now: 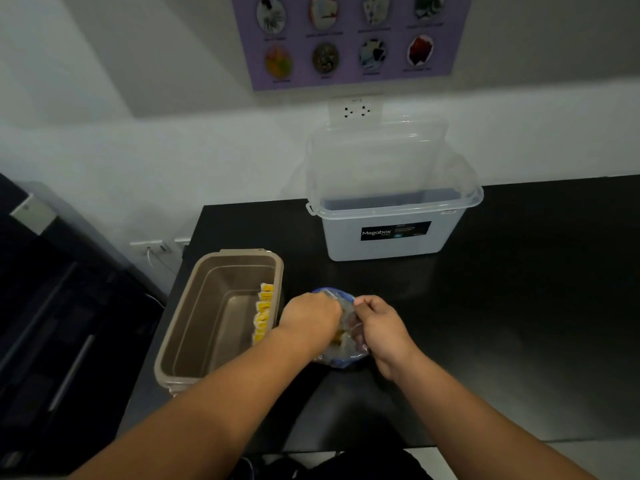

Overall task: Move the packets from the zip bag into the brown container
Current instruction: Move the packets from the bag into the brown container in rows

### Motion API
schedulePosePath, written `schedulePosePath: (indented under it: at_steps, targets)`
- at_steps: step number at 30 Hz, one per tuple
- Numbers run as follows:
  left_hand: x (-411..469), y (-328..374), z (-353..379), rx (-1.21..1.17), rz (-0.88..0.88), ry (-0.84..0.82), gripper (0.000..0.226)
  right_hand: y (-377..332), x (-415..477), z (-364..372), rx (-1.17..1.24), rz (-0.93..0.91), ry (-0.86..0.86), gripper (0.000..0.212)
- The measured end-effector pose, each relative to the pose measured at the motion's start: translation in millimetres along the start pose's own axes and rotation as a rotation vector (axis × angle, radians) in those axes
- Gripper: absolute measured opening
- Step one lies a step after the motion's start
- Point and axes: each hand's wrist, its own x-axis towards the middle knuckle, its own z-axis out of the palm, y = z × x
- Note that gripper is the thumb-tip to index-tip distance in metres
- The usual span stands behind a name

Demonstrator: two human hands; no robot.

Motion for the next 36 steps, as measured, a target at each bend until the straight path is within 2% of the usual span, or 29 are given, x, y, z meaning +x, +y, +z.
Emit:
schedulePosePath:
  at_steps: [3,5,13,19,23,27,32,36]
  targets:
    - [-0.9,-3.3,3.0,0.011,0.0,0.018,0.032,-0.4,3.4,-0.4,-0.012,0.001,-0.011,0.016]
    - [-5.0,-9.5,0.0,-0.029,0.022,0.104,0.026,-0.5,6.3,-0.9,-0.001,-0.003,-0.015,0.017]
    - [-45.3,-56.9,-34.1,-0.372,0.083,0.348,0.006,-7.8,17.9,5.7,0.008,-0.016,0.013,0.016]
    - [-70.2,-129.0,-61.4,-0.465,-0.071,0.536,0.004,-15.8,31.2,13.9,0.029,0.026,0.002,0.013]
    - [-58.4,-169.2,-57.9,-0.334,-0.203,0.478,0.003,-23.0,38.9,22.4,0.041,0.015,0.018,0.012]
    - [-28.9,-182.2,-40.6,-0.135,-0.298,0.367,0.012,-30.2,42.5,26.7,0.039,0.015,0.02,0.012]
    - [2.3,-173.4,-13.9,-0.05,-0.314,0.286,0.011,-25.5,42.5,25.7,0.064,0.03,0.018,0.012]
    - [16.5,-158.9,1.2,-0.006,-0.281,0.242,0.021,-24.1,42.0,25.4,0.077,0.045,0.008,0.012]
